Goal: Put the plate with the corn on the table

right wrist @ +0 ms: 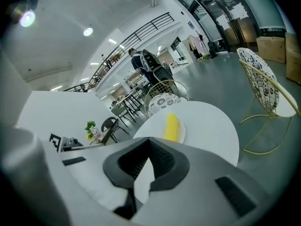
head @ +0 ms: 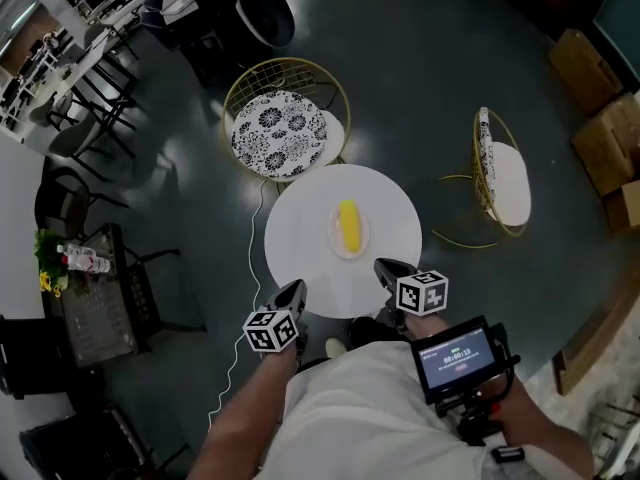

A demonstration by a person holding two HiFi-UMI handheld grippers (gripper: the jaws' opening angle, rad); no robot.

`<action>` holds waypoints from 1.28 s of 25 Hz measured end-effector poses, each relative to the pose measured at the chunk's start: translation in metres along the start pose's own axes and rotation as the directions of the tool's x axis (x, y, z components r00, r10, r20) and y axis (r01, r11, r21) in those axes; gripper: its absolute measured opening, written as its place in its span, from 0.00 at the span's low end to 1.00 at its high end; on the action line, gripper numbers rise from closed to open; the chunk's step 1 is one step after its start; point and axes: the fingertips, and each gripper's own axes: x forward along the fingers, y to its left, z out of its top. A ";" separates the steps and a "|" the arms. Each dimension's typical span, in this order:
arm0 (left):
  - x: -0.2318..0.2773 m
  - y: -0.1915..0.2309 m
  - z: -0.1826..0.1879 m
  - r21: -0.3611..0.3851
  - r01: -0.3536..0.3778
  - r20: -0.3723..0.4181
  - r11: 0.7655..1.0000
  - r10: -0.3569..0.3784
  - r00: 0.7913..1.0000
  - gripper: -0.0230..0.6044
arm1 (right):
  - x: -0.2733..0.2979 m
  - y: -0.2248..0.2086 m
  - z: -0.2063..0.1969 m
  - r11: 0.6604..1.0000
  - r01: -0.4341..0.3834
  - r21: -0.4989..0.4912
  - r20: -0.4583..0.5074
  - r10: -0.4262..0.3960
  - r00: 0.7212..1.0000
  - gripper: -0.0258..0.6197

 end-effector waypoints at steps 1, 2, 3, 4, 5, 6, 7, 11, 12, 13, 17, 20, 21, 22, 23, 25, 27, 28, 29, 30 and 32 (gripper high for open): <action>-0.006 -0.001 0.002 0.006 0.005 0.010 1.000 -0.005 1.000 0.05 | -0.003 0.007 0.000 1.000 -0.008 -0.009 0.007 0.009 1.000 0.05; -0.011 -0.002 0.004 0.014 0.009 0.019 1.000 -0.009 1.000 0.05 | -0.005 0.012 0.001 1.000 -0.016 -0.021 0.014 0.016 1.000 0.05; -0.015 -0.002 0.007 0.021 0.012 0.030 1.000 -0.013 0.999 0.05 | -0.007 0.017 0.004 0.999 -0.022 -0.034 0.021 0.023 1.000 0.05; -0.019 -0.003 0.010 0.025 0.013 0.042 1.000 -0.014 0.999 0.05 | -0.009 0.022 0.008 0.998 -0.028 -0.048 0.028 0.029 0.999 0.05; -0.023 -0.004 0.012 0.027 0.014 0.052 1.000 -0.016 0.999 0.05 | -0.011 0.028 0.010 0.998 -0.034 -0.060 0.033 0.036 0.999 0.05; -0.029 -0.006 0.012 0.029 0.016 0.059 0.999 -0.017 0.998 0.05 | -0.014 0.033 0.011 0.997 -0.040 -0.069 0.038 0.042 0.998 0.05; -0.034 -0.008 0.011 0.035 0.018 0.064 0.999 -0.020 0.998 0.05 | -0.018 0.038 0.011 0.996 -0.045 -0.076 0.044 0.049 0.998 0.05; -0.052 -0.025 0.008 0.084 0.043 0.069 0.996 -0.049 0.996 0.05 | -0.037 0.057 0.008 0.993 -0.068 -0.094 0.074 0.075 0.994 0.05; -0.057 -0.030 0.007 0.098 0.051 0.070 0.994 -0.058 0.996 0.05 | -0.042 0.061 0.007 0.992 -0.074 -0.097 0.080 0.082 0.993 0.05; -0.061 -0.035 0.006 0.111 0.061 0.071 0.992 -0.069 0.995 0.05 | -0.047 0.066 0.005 0.992 -0.081 -0.101 0.085 0.089 0.992 0.05; -0.080 -0.058 0.002 0.158 0.104 0.080 0.982 -0.117 0.990 0.05 | -0.068 0.085 -0.002 0.988 -0.099 -0.118 0.108 0.112 0.988 0.05; -0.096 -0.077 -0.005 0.194 0.132 0.085 0.972 -0.151 0.985 0.05 | -0.085 0.096 -0.012 0.987 -0.100 -0.124 0.126 0.115 0.985 0.05; -0.099 -0.080 -0.006 0.201 0.140 0.085 0.970 -0.160 0.983 0.05 | -0.088 0.096 -0.014 0.988 -0.098 -0.123 0.130 0.114 0.985 0.05; -0.100 -0.083 -0.007 0.205 0.148 0.085 0.967 -0.168 0.982 0.05 | -0.088 0.096 -0.015 0.988 -0.096 -0.122 0.133 0.112 0.985 0.05; -0.099 -0.084 -0.007 0.209 0.154 0.084 0.966 -0.174 0.981 0.05 | -0.088 0.095 -0.016 0.988 -0.095 -0.120 0.136 0.111 0.984 0.05; -0.096 -0.084 -0.008 0.217 0.163 0.079 0.963 -0.184 0.980 0.05 | -0.087 0.092 -0.018 0.989 -0.094 -0.114 0.142 0.110 0.984 0.05; -0.094 -0.086 -0.012 0.224 0.174 0.070 0.959 -0.194 0.978 0.05 | -0.089 0.089 -0.024 0.991 -0.087 -0.102 0.146 0.101 0.984 0.05; -0.096 -0.087 -0.014 0.227 0.179 0.066 0.957 -0.199 0.978 0.05 | -0.093 0.089 -0.028 0.992 -0.081 -0.097 0.149 0.095 0.984 0.05; -0.099 -0.090 -0.017 0.228 0.183 0.063 0.956 -0.202 0.977 0.05 | -0.098 0.091 -0.033 0.993 -0.077 -0.093 0.152 0.091 0.984 0.05; -0.104 -0.092 -0.020 0.229 0.186 0.062 0.955 -0.206 0.977 0.05 | -0.104 0.094 -0.037 0.993 -0.074 -0.090 0.156 0.087 0.984 0.05; -0.113 -0.096 -0.025 0.233 0.193 0.061 0.953 -0.213 0.975 0.05 | -0.113 0.100 -0.046 0.994 -0.068 -0.084 0.165 0.081 0.983 0.05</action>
